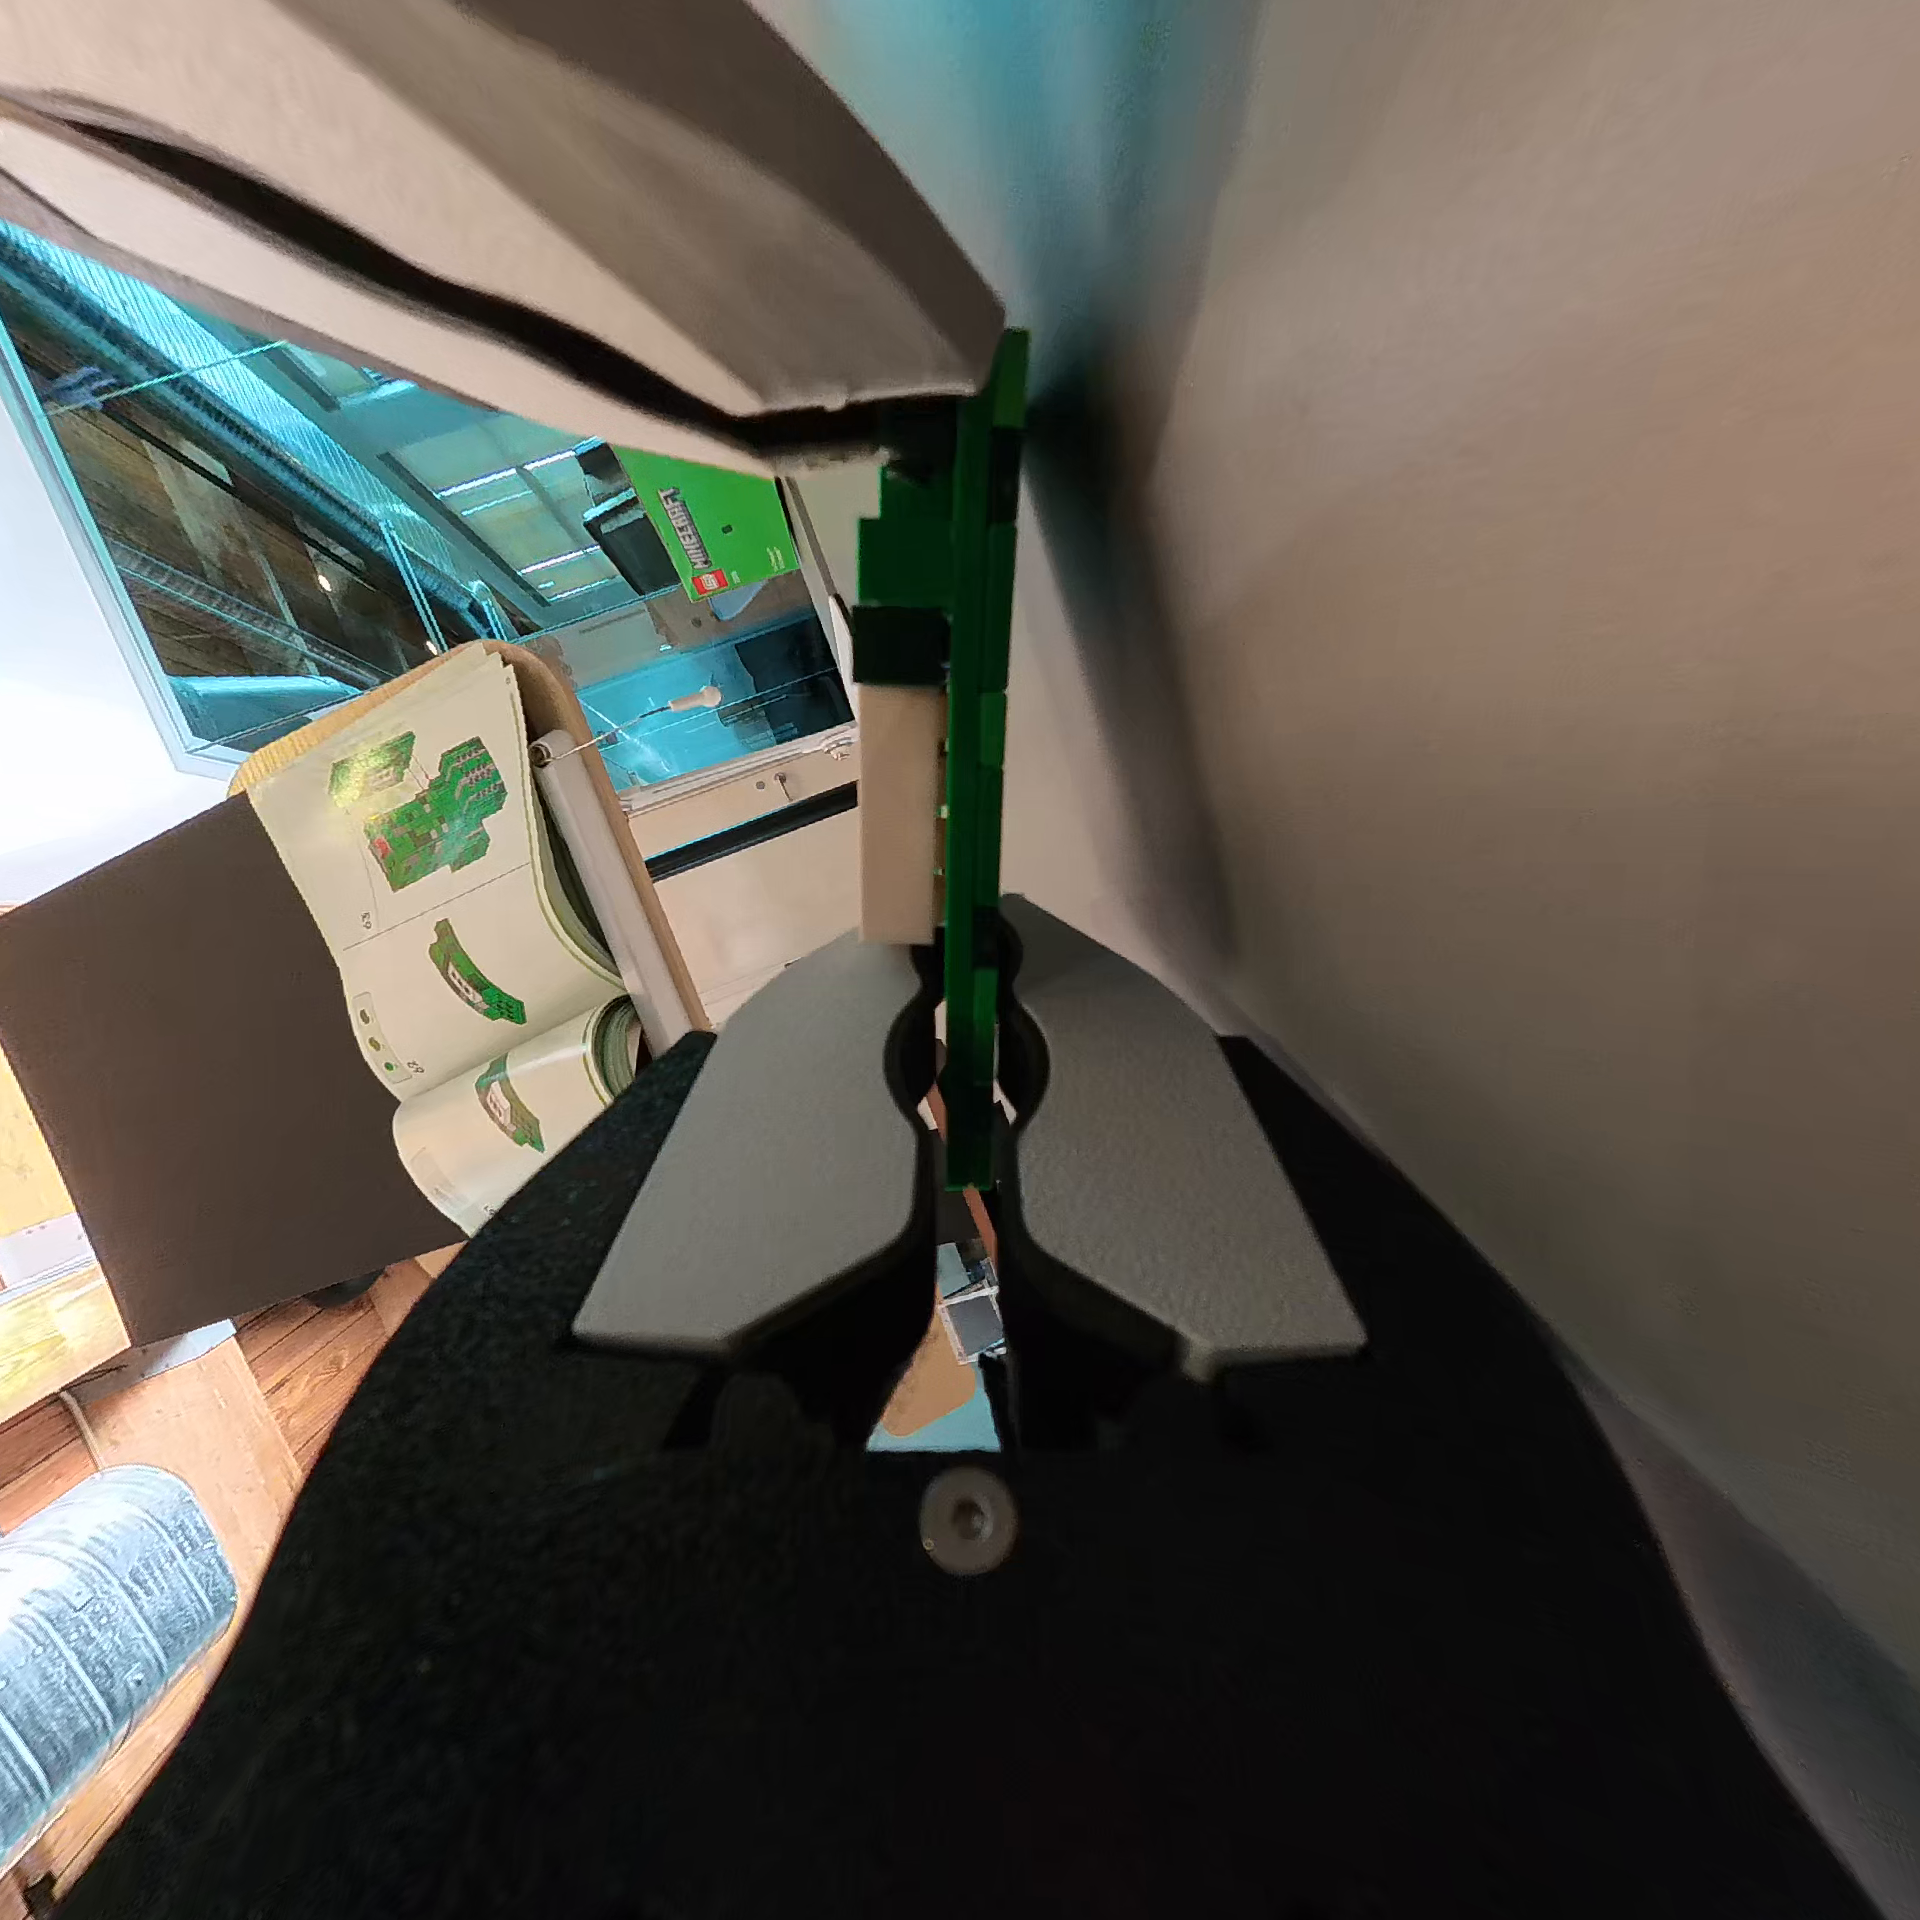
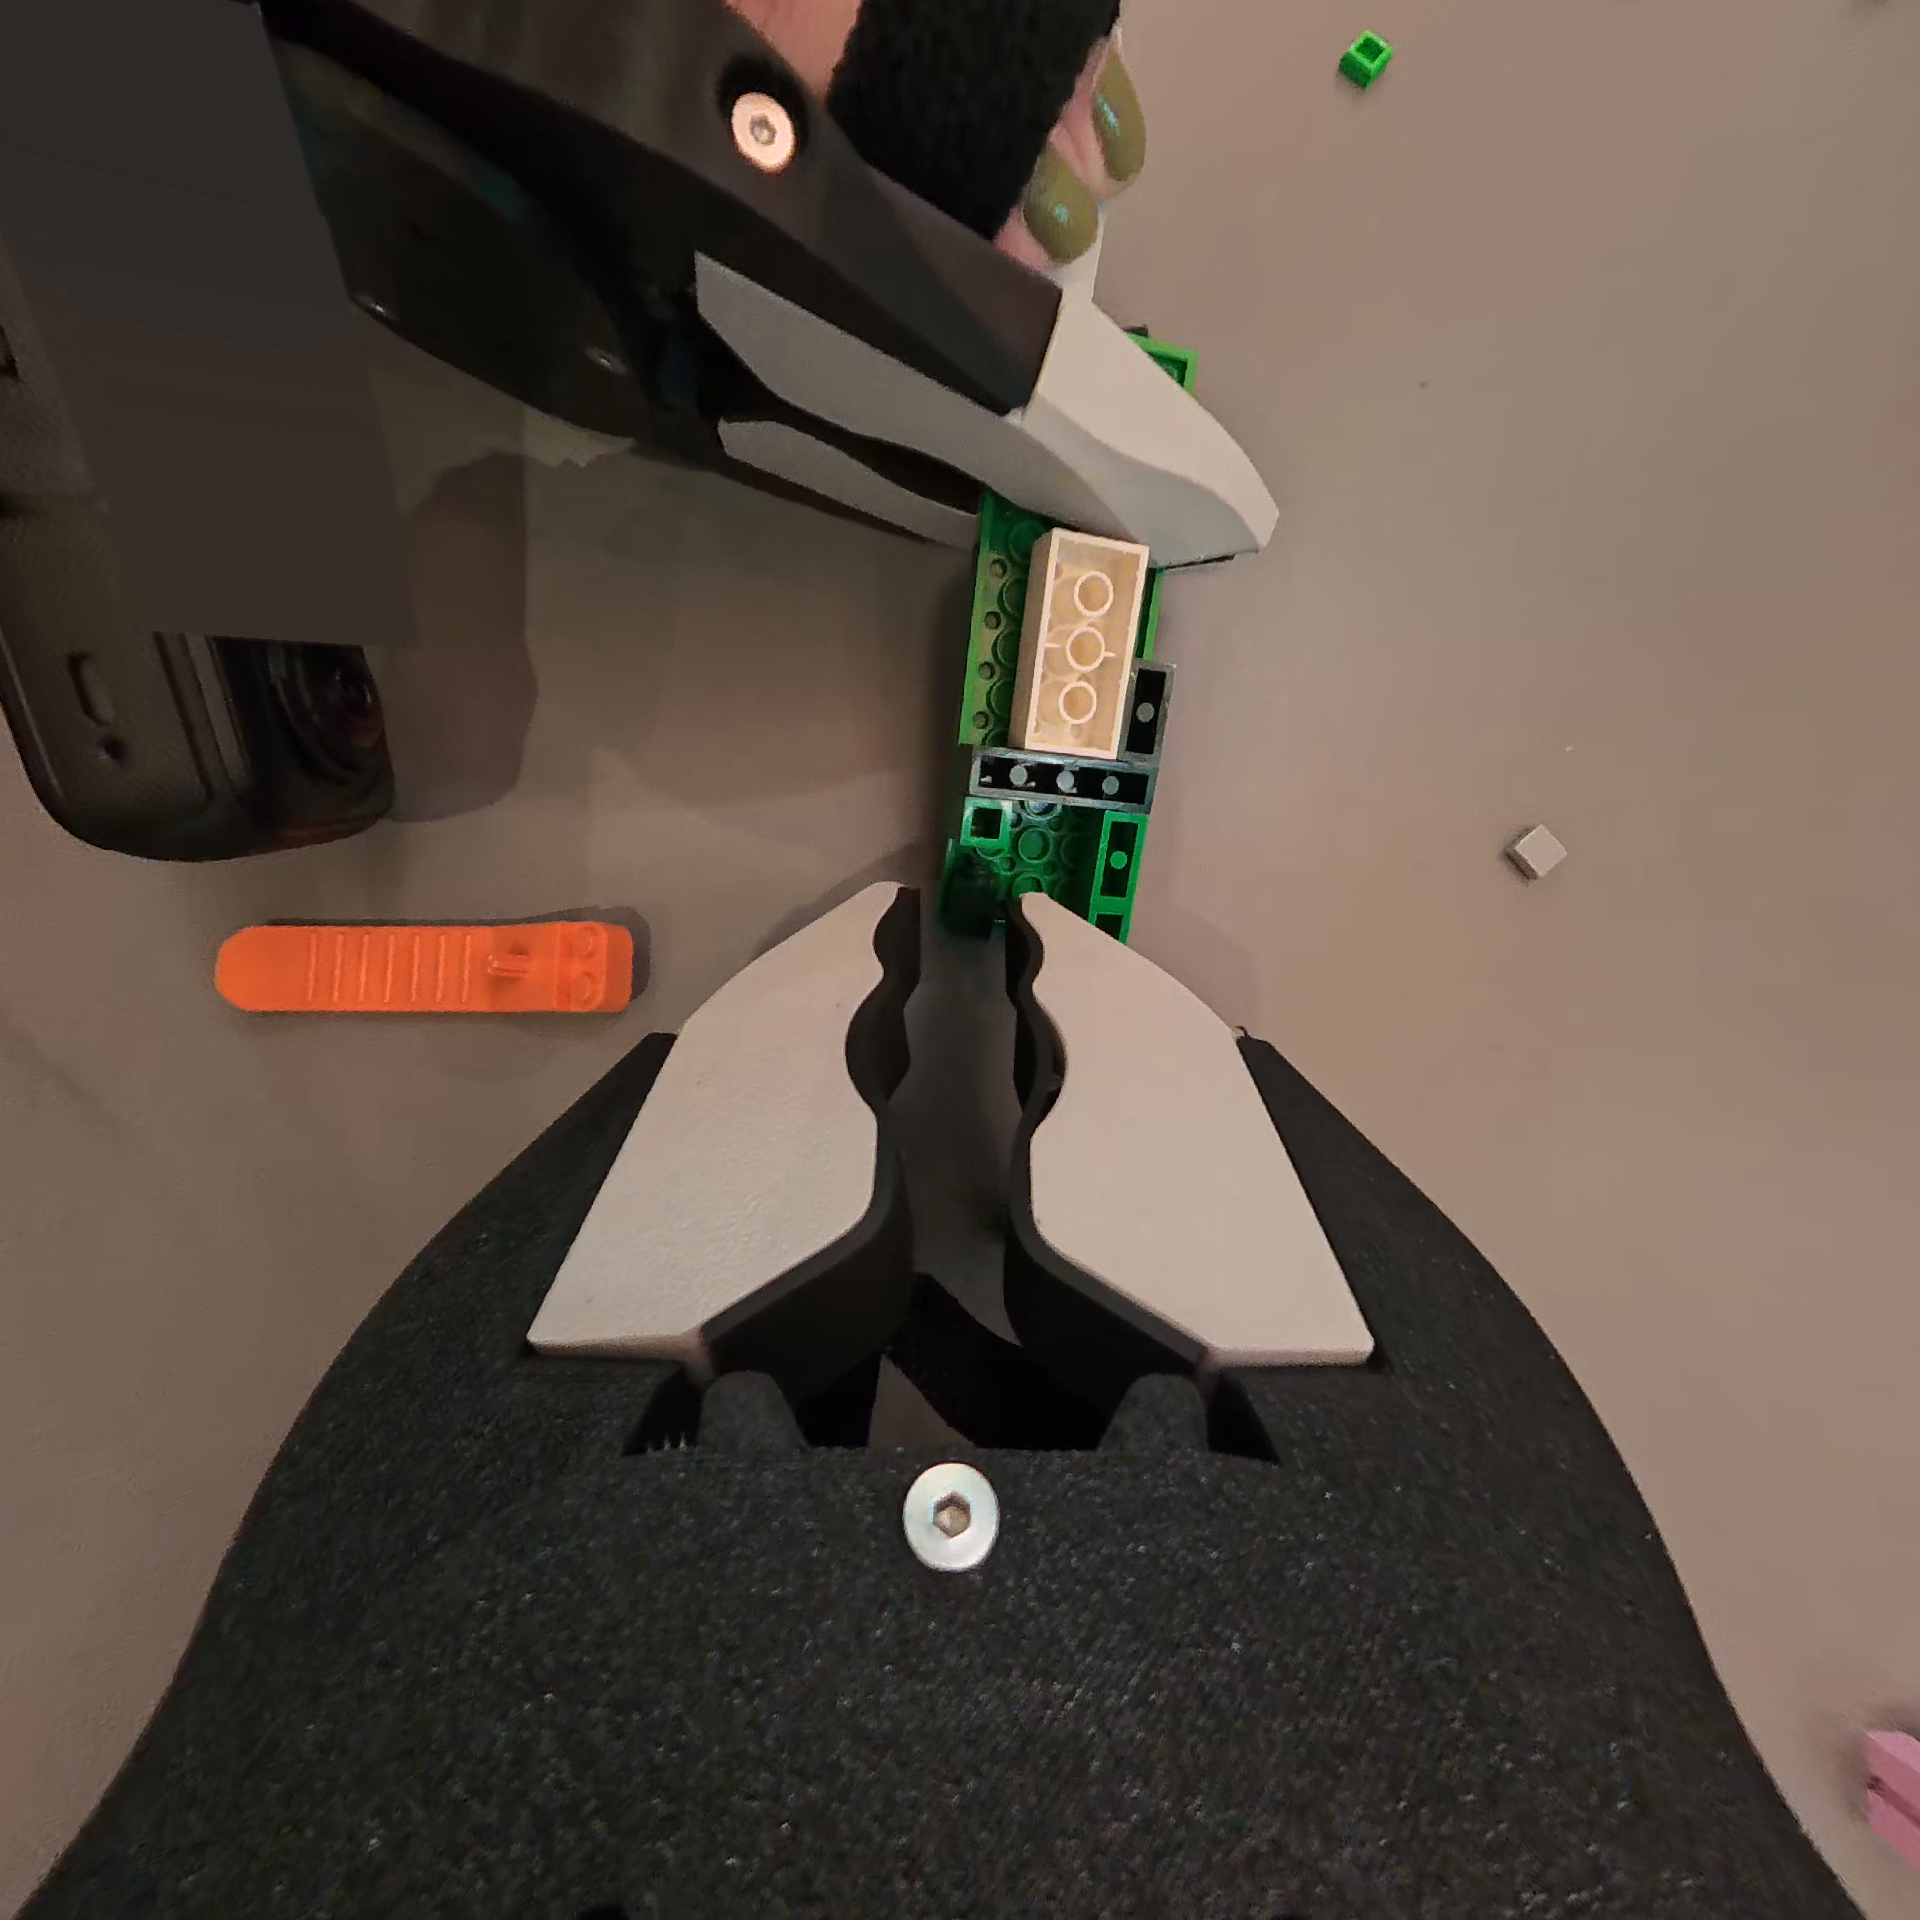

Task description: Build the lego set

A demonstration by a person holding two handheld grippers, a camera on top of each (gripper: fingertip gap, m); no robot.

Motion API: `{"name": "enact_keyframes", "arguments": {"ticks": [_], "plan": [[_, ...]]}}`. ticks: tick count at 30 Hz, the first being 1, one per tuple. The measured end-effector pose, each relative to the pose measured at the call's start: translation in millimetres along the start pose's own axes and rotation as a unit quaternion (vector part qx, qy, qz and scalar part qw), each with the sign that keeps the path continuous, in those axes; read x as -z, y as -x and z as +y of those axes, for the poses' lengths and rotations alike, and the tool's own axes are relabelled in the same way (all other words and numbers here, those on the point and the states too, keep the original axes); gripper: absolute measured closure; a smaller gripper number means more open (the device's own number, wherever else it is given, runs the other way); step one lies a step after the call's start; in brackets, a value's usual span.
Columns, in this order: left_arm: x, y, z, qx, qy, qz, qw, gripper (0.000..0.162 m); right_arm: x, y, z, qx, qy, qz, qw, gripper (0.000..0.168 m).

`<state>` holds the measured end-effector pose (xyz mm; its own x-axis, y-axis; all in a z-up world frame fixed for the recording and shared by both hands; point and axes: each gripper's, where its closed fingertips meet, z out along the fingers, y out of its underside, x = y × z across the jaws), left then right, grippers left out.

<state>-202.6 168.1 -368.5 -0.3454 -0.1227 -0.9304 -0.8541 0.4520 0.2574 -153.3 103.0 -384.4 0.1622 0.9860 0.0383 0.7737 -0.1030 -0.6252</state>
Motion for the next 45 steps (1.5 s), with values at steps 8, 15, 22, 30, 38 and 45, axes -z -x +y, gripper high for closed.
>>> {"name": "enact_keyframes", "arguments": {"ticks": [8,15,22,30,38,45], "plan": [[-0.4,-0.9,0.7,0.003,0.0,0.003,1.0,0.157,4.9,-3.3,9.0,-0.024,-0.02,0.007,0.999,0.153],[-0.6,-1.8,0.6,0.007,-0.001,0.006,1.0,0.157,2.7,-2.5,7.2,-0.048,-0.069,-0.004,0.996,0.158],[-0.7,-2.4,0.5,0.009,-0.001,0.009,1.0,0.157,4.4,-3.7,-0.1,-0.05,-0.1,-0.01,0.994,0.168],[-0.8,-2.8,0.4,0.011,-0.001,0.01,1.0,0.156,5.5,-6.2,-4.3,-0.036,-0.109,0.003,0.993,0.168],[-0.7,-3.1,0.0,0.013,0.0,0.011,1.0,0.156,4.6,-12.4,-9.2,-0.023,-0.125,0.033,0.991,0.168],[-0.8,-4.0,-0.3,0.019,-0.002,0.015,1.0,0.156,8.6,-14.5,-8.3,0.03,-0.132,0.082,0.987,0.158]]}}
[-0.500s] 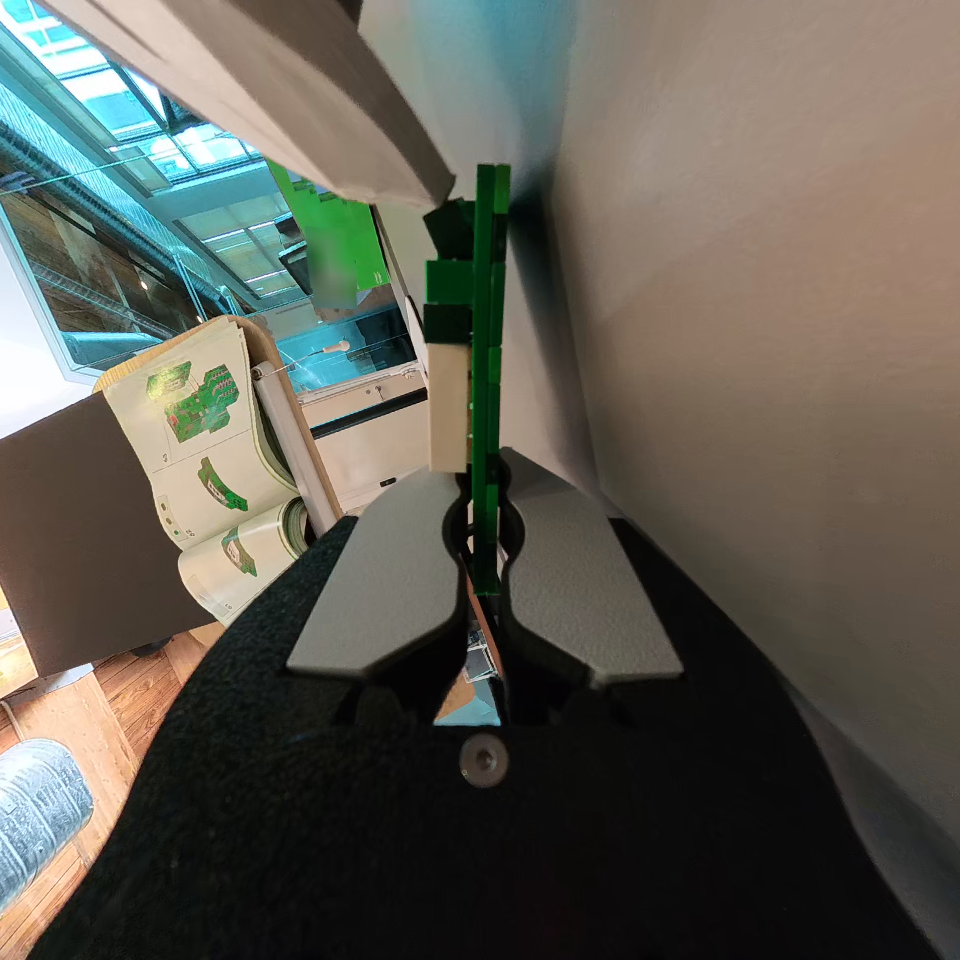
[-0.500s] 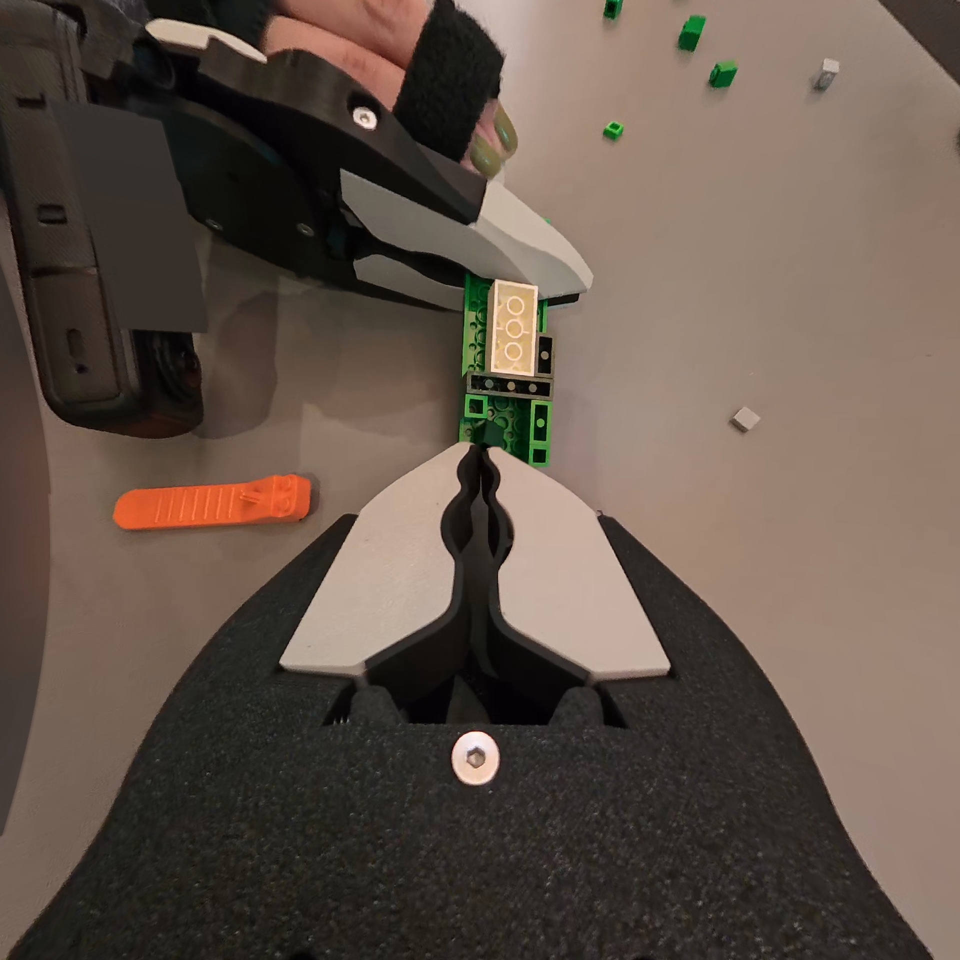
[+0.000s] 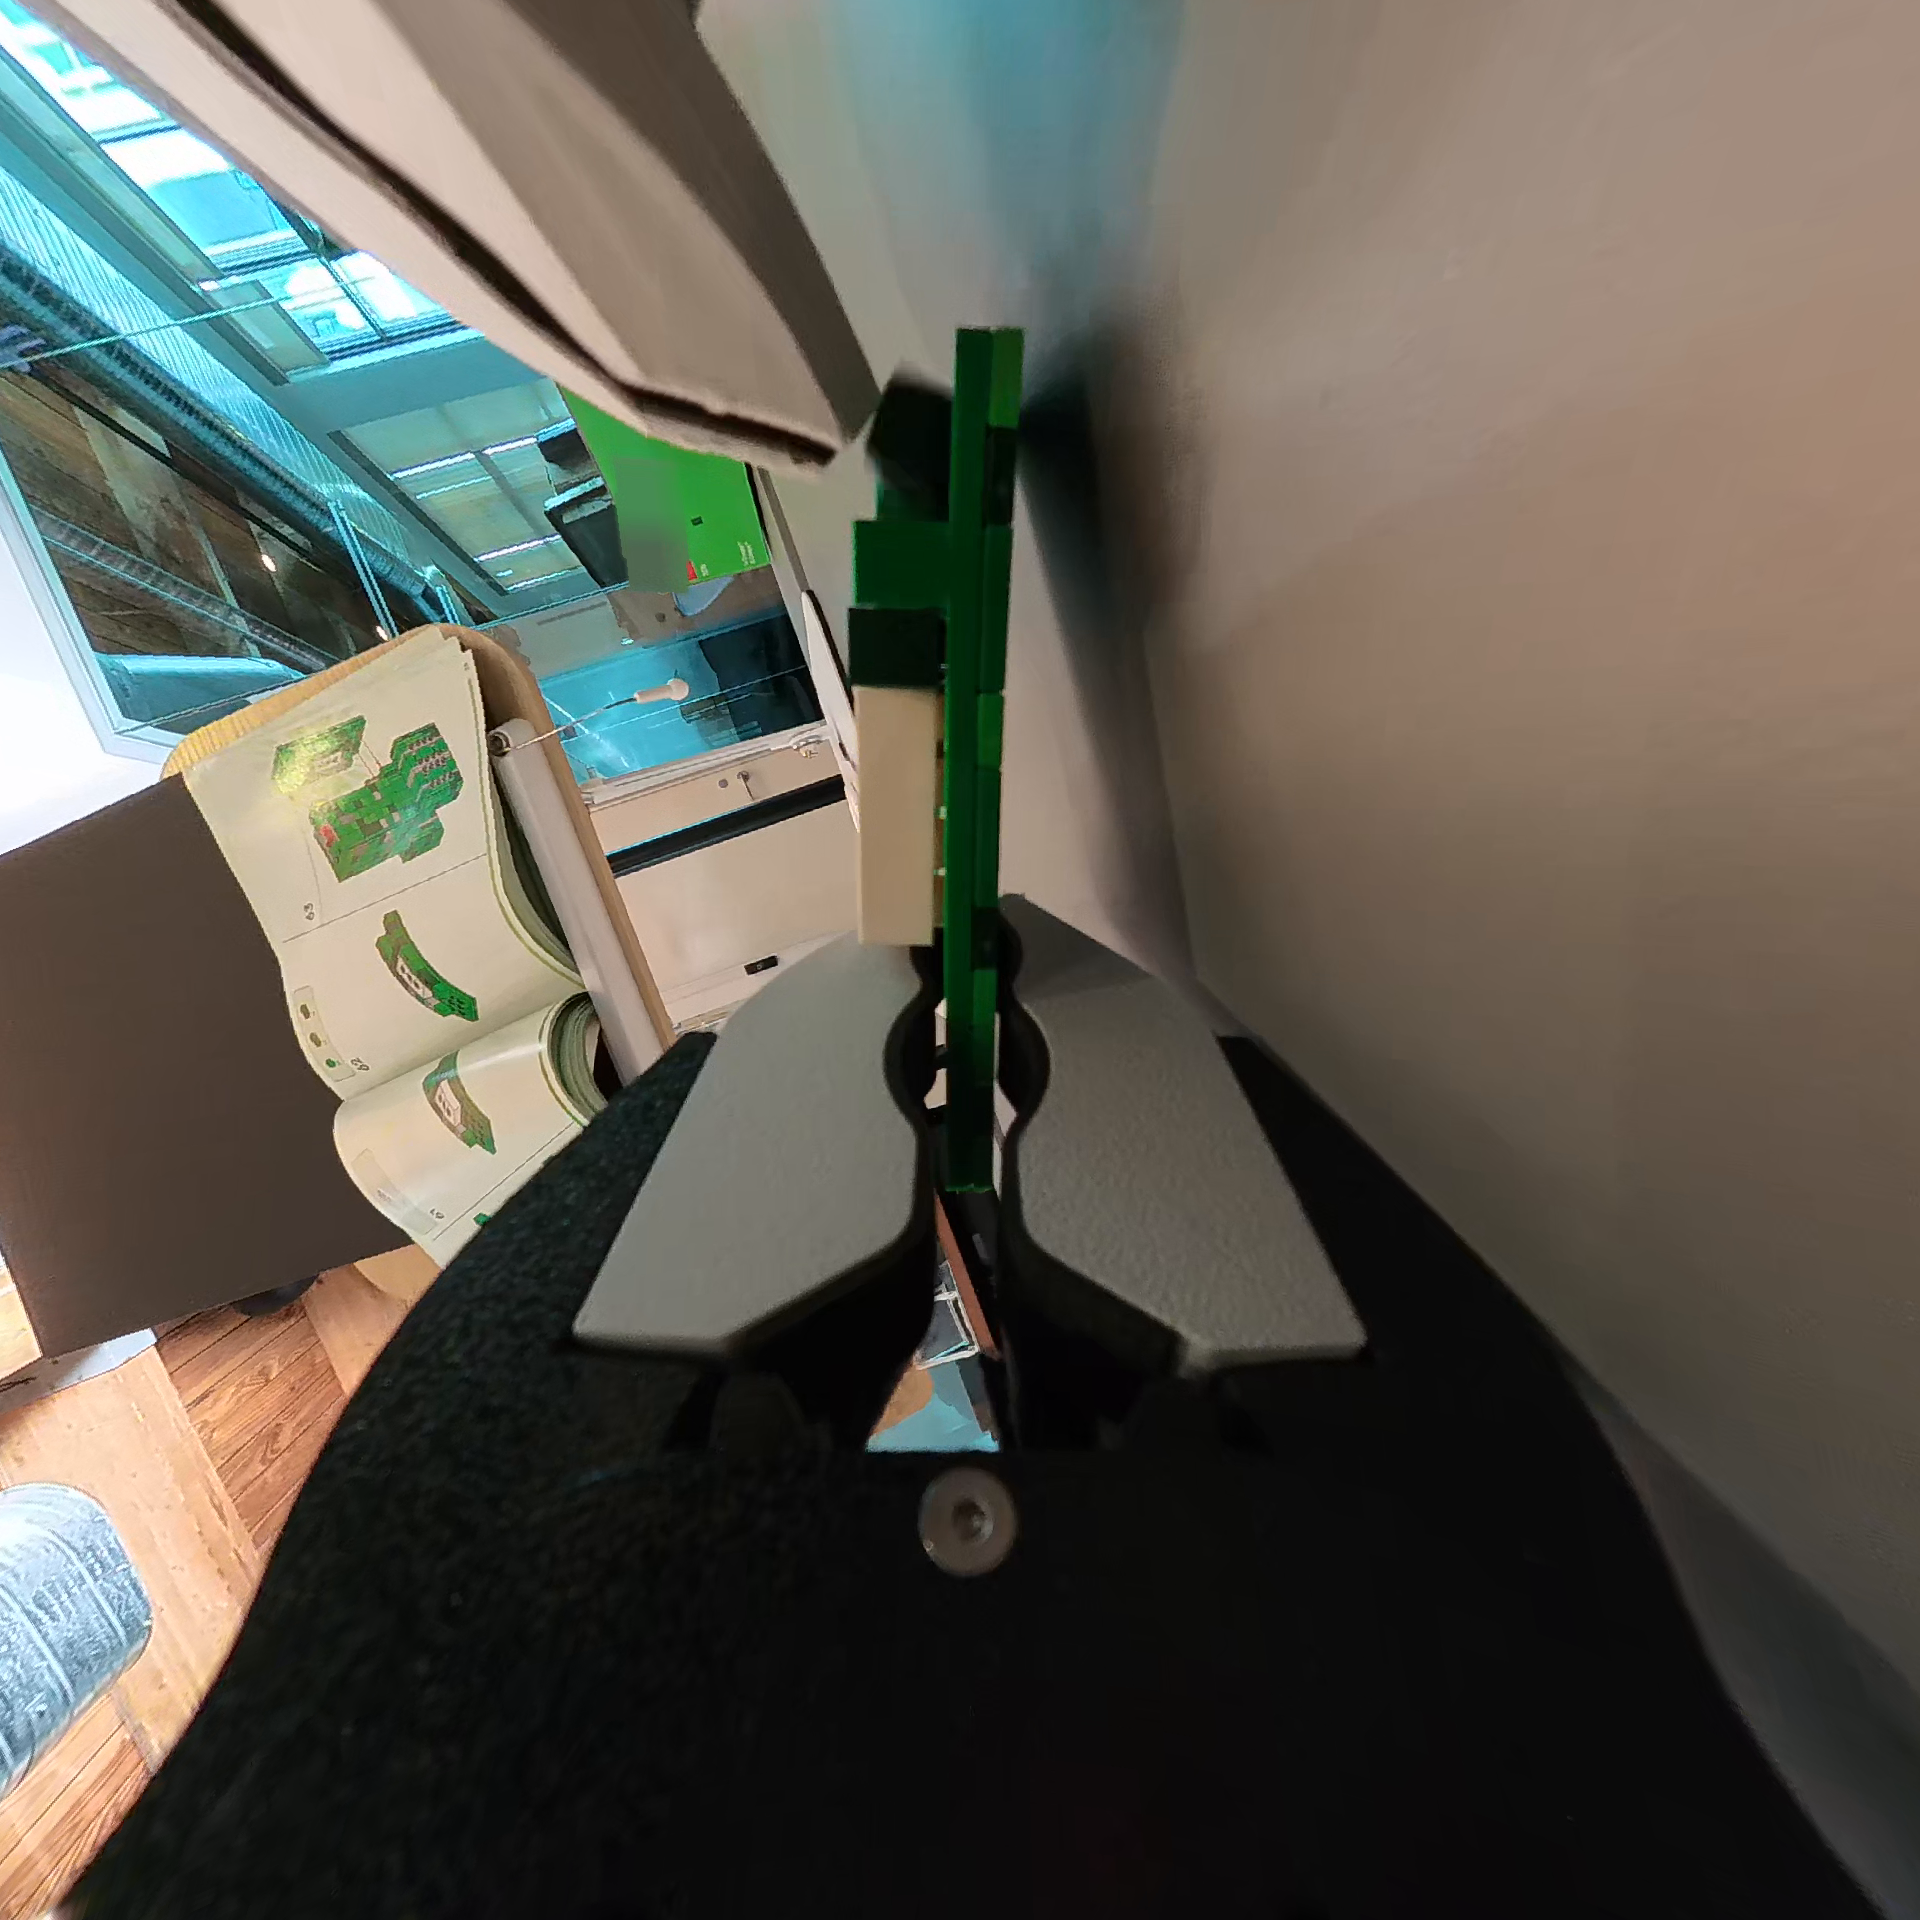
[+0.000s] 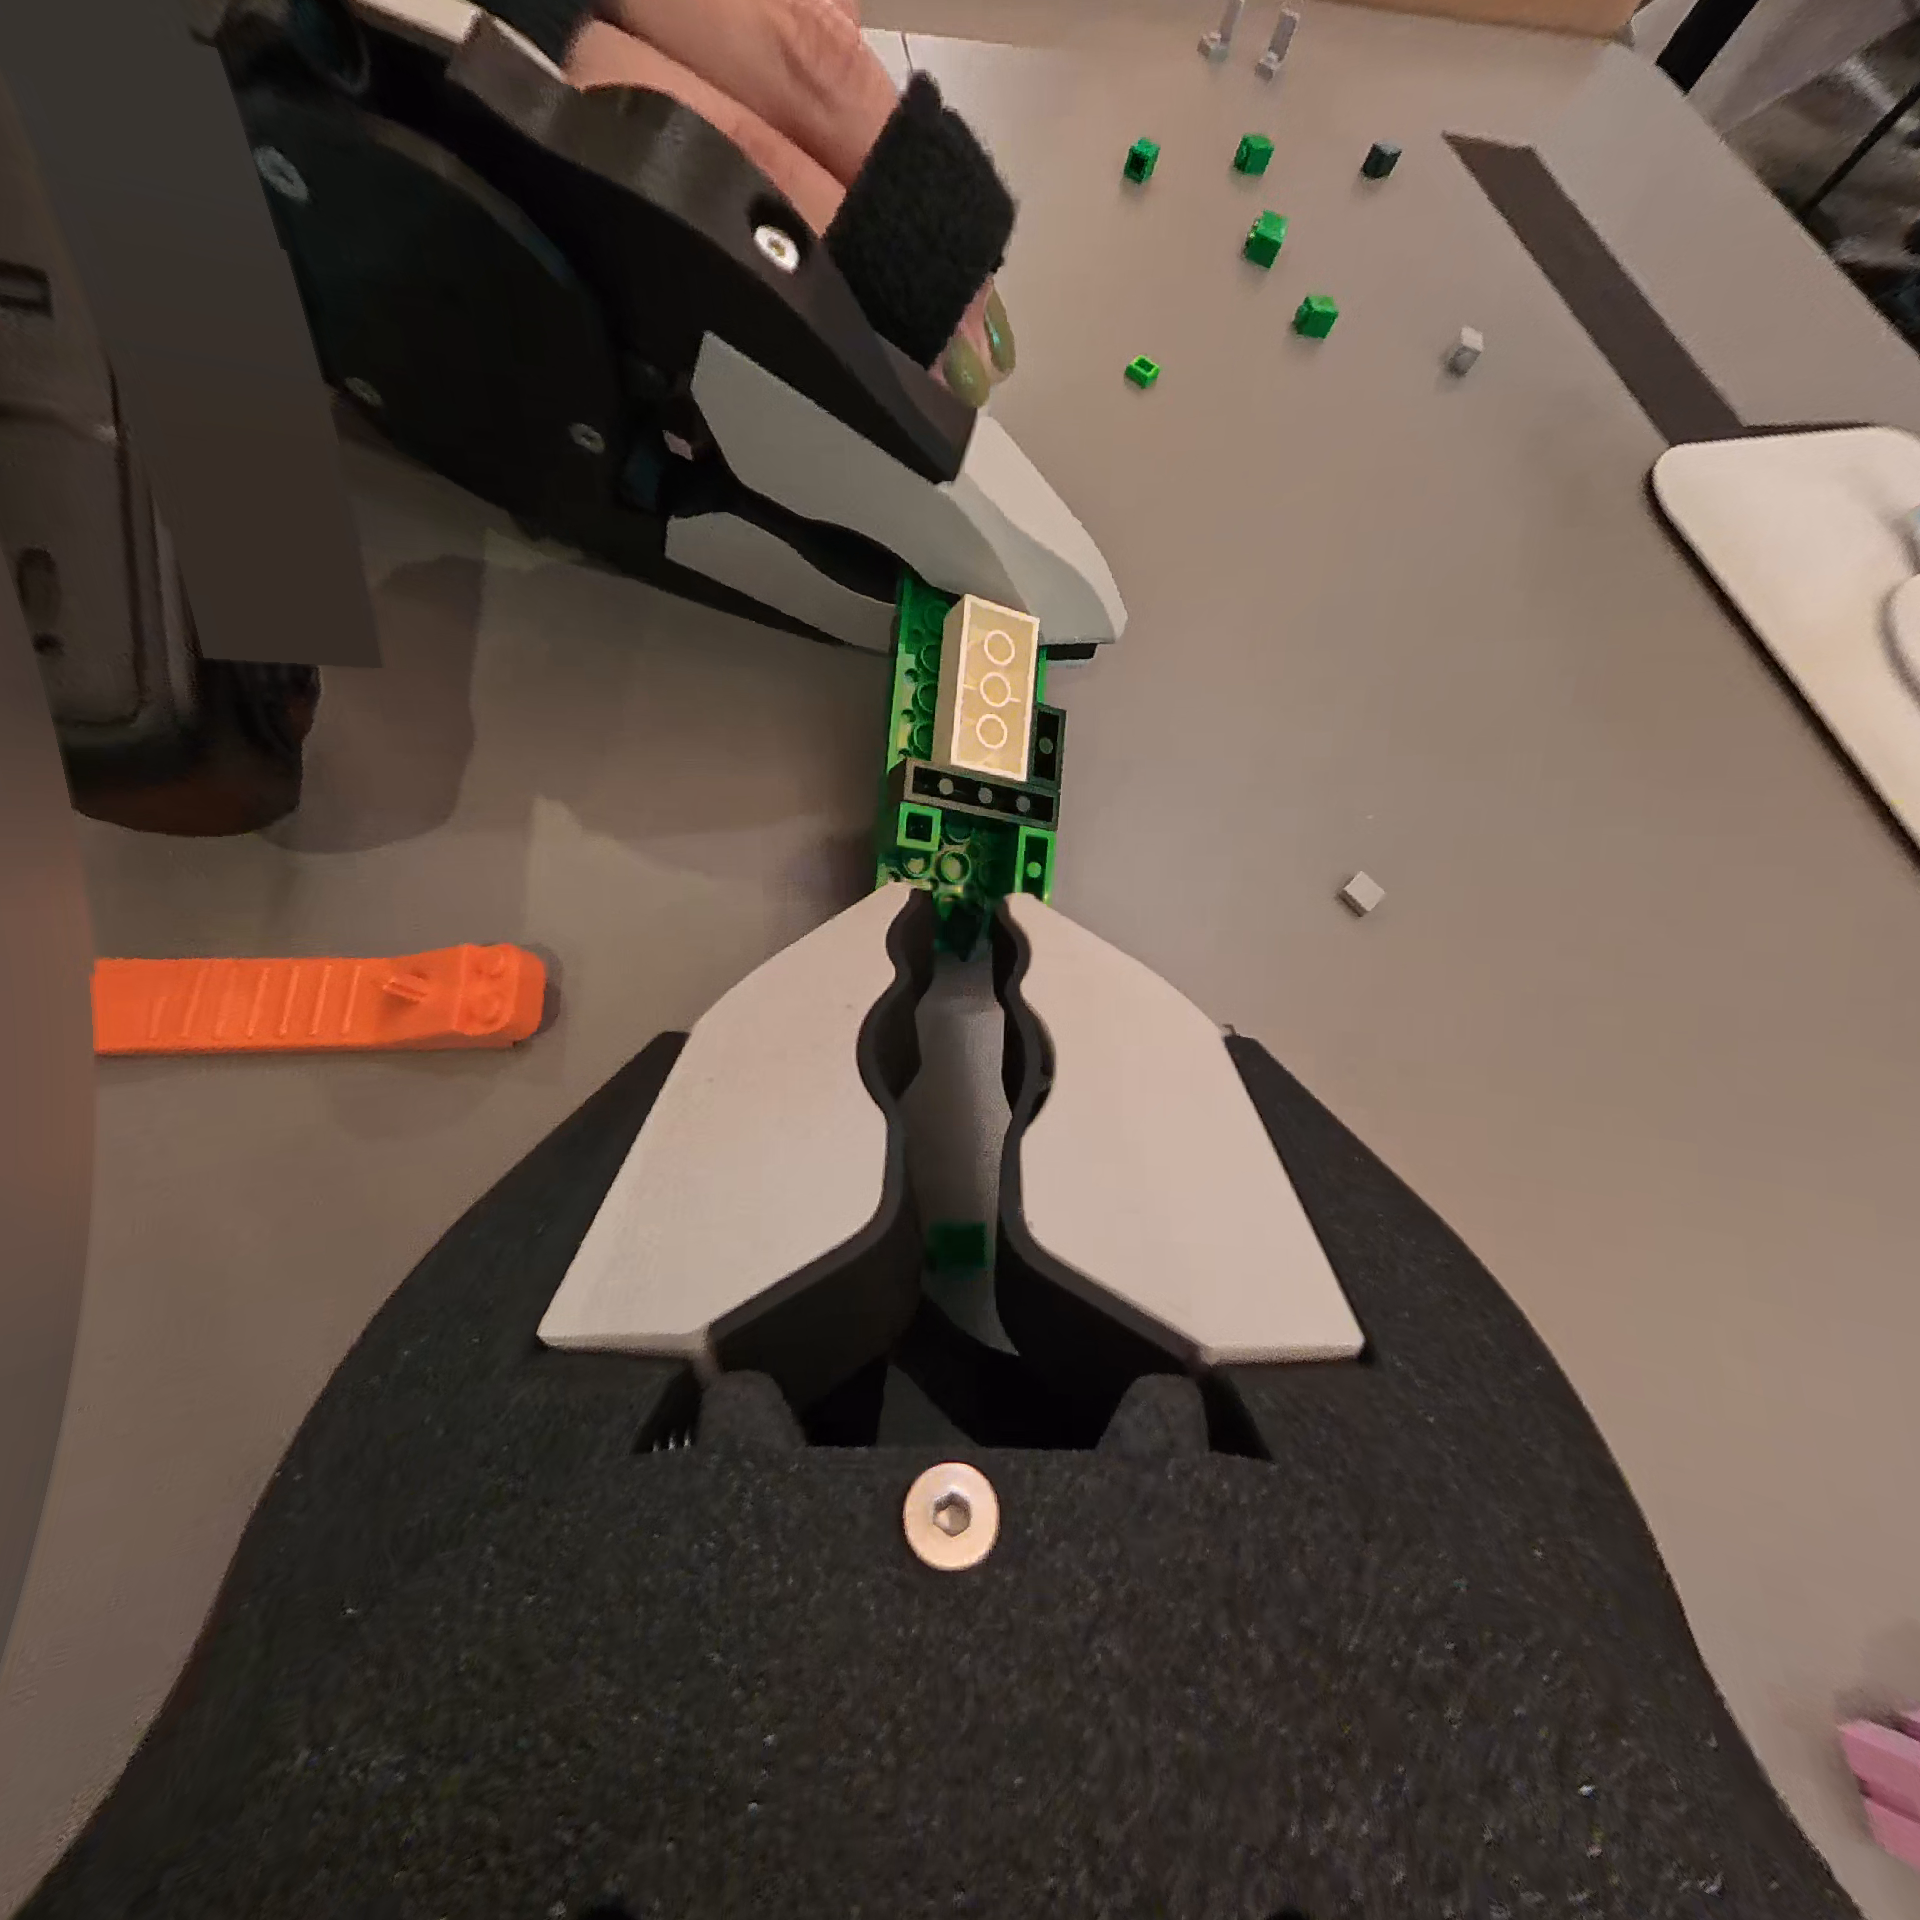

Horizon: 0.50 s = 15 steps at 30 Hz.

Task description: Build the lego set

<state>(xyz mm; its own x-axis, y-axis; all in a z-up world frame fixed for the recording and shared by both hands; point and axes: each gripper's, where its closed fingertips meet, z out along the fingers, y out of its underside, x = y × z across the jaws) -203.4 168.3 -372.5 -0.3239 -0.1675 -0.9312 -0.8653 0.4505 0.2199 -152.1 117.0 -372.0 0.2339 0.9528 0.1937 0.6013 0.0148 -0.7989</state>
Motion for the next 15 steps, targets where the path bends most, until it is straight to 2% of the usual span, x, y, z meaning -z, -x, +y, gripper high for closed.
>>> {"name": "enact_keyframes", "arguments": {"ticks": [3,8,15], "plan": [[0.0,-0.2,-0.1,0.002,0.0,0.001,1.0,0.156,-1.5,-0.3,2.7,0.016,0.01,0.009,1.0,0.157],[0.0,-0.7,0.0,0.005,0.0,0.003,1.0,0.156,1.1,-1.9,5.6,-0.011,0.012,0.015,1.0,0.157],[-0.2,-1.4,0.1,0.01,0.0,0.007,1.0,0.156,0.9,1.2,13.8,-0.114,0.037,-0.008,0.993,0.156]]}}
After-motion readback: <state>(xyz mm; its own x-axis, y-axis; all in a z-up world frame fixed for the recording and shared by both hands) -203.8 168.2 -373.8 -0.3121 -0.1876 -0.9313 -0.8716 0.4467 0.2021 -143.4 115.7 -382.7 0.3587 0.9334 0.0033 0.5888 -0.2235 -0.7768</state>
